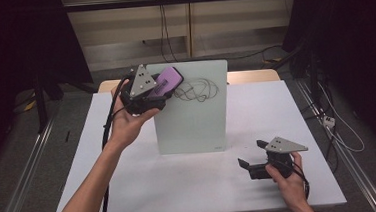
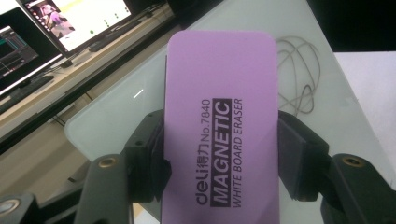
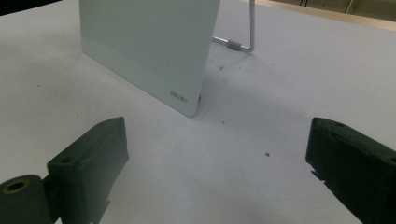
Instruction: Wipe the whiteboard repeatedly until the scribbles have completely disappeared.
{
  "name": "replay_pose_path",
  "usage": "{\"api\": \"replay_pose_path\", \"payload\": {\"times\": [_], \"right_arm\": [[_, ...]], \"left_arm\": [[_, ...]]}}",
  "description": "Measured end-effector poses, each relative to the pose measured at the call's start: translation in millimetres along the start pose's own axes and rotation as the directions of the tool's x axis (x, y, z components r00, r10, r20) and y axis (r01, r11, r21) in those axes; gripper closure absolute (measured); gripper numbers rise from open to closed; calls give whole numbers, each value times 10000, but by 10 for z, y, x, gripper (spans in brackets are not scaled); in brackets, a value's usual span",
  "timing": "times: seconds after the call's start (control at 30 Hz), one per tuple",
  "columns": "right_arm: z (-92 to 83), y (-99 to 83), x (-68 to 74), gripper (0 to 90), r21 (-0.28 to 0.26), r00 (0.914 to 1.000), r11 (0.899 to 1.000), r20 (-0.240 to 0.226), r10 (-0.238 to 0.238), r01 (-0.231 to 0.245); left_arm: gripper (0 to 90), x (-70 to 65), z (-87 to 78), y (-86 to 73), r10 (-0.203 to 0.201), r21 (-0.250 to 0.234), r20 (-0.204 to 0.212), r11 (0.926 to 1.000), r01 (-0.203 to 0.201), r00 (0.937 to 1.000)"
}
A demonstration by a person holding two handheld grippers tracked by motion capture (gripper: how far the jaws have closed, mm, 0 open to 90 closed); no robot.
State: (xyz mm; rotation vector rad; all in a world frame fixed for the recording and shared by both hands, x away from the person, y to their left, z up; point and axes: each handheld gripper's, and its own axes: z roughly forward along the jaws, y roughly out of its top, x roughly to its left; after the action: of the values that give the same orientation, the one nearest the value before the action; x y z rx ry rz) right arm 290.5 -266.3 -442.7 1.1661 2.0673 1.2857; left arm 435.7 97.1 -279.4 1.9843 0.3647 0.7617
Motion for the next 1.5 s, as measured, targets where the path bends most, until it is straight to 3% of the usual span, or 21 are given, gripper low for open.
{"api": "replay_pose_path", "payload": {"times": [0.4,0.8,0.83,0.93,1.0,1.13,1.37,1.5], "right_arm": [[6,0,2,55,13,10000,10000,-13,-24,24],[6,0,9,55,16,10000,10000,-15,-63,63],[7,0,8,55,23,10000,10000,-10,-61,61],[9,0,4,55,10,10000,10000,-17,-61,61],[7,-1,1,55,21,10000,10000,-37,-50,50],[5,-2,0,55,9,10000,10000,-29,-48,48],[10,0,5,55,10,10000,10000,-30,-69,69],[12,0,4,55,20,10000,10000,-34,-53,53]], "left_arm": [[412,-209,123,-69,560,553,474,9968,-586,9973],[411,-404,209,-211,806,939,983,9915,-899,9919],[412,-386,203,-199,597,957,1084,9929,-702,9923],[412,-355,191,-183,505,981,1116,9933,-616,9925],[412,-288,145,-145,493,884,799,9945,-563,9956],[412,-163,86,-111,288,723,637,9968,-334,9976],[412,105,-71,-14,-88,482,-3,9988,88,10000],[412,152,-100,-6,-143,448,-150,9989,149,9998]]}}
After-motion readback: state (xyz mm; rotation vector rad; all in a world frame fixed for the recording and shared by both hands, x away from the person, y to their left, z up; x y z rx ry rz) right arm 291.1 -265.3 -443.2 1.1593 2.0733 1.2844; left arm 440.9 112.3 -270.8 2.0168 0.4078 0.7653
